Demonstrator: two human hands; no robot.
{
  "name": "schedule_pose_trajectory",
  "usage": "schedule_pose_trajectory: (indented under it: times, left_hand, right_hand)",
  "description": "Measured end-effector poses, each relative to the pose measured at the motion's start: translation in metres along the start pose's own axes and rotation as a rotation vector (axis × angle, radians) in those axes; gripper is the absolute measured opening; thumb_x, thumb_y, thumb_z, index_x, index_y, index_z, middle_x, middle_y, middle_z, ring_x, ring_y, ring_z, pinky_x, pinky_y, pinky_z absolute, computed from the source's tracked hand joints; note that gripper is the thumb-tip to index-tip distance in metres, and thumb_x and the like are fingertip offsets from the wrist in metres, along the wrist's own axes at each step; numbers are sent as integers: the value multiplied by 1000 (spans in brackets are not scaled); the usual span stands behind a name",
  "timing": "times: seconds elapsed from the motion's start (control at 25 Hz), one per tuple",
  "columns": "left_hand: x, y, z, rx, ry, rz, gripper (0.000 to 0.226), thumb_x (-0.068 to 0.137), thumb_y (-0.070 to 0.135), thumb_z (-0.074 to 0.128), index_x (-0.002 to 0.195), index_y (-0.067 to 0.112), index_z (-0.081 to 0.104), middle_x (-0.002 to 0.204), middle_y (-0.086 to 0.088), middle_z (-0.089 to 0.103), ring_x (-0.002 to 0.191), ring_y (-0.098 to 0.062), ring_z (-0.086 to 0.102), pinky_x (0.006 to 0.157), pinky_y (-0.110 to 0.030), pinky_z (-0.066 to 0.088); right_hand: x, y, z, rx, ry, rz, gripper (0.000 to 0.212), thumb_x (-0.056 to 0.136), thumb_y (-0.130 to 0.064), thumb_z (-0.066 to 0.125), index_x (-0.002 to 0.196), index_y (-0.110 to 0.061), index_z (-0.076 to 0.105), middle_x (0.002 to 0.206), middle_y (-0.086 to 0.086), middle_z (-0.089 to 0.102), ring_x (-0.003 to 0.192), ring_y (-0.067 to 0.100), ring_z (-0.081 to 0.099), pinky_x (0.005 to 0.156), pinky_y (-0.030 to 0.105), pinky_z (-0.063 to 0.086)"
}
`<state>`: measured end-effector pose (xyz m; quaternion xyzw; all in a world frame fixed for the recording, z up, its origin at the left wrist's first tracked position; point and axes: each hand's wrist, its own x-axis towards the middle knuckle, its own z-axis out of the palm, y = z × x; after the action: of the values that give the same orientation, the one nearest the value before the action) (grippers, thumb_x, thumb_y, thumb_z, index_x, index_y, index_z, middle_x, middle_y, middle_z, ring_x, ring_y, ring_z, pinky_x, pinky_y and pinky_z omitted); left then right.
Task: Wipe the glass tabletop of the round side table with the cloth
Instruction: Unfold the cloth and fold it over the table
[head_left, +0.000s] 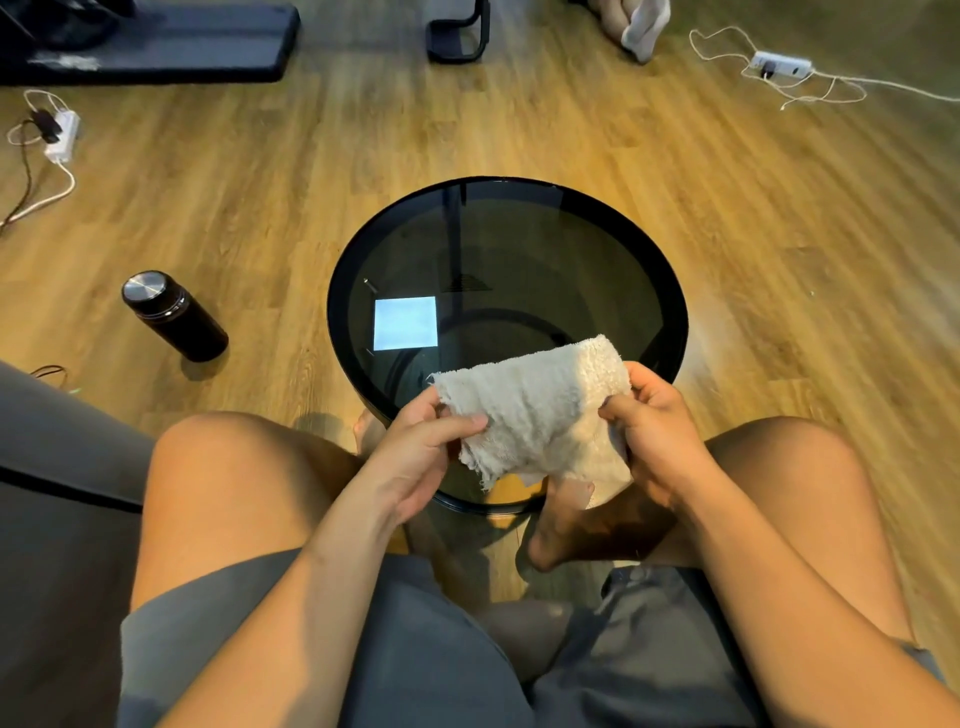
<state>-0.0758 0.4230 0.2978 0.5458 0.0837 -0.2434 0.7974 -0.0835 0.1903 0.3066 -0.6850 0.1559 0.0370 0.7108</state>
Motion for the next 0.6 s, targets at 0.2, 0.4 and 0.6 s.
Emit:
schedule_pose_trajectory:
  times: [0.2, 0.4, 0.6]
  left_hand:
    - [-7, 1, 8, 411, -92, -82, 24, 94, 31, 61, 106, 12, 72, 96, 5, 75, 83, 1, 68, 76, -15, 47]
    - [1, -1, 3, 290, 0, 93, 38, 90, 43, 49, 114, 24, 72, 122, 2, 69, 120, -15, 58, 90, -25, 46]
    - [-5, 8, 4, 303, -94, 193, 27, 84, 30, 63, 107, 16, 67, 104, -8, 70, 98, -26, 66, 81, -38, 53]
  right_hand:
    - [3, -22, 3, -424, -207, -145, 28, 84, 8, 54, 87, -17, 68, 68, -9, 64, 59, -1, 57, 54, 17, 42]
    - [22, -64, 15, -680, -584, -161, 17, 84, 0, 61, 90, -13, 70, 78, -6, 68, 70, 0, 61, 60, 14, 44]
    - [37, -76, 32, -714, -767, -42, 23, 86, 1, 61, 101, -14, 68, 83, -1, 73, 78, 12, 70, 65, 24, 54]
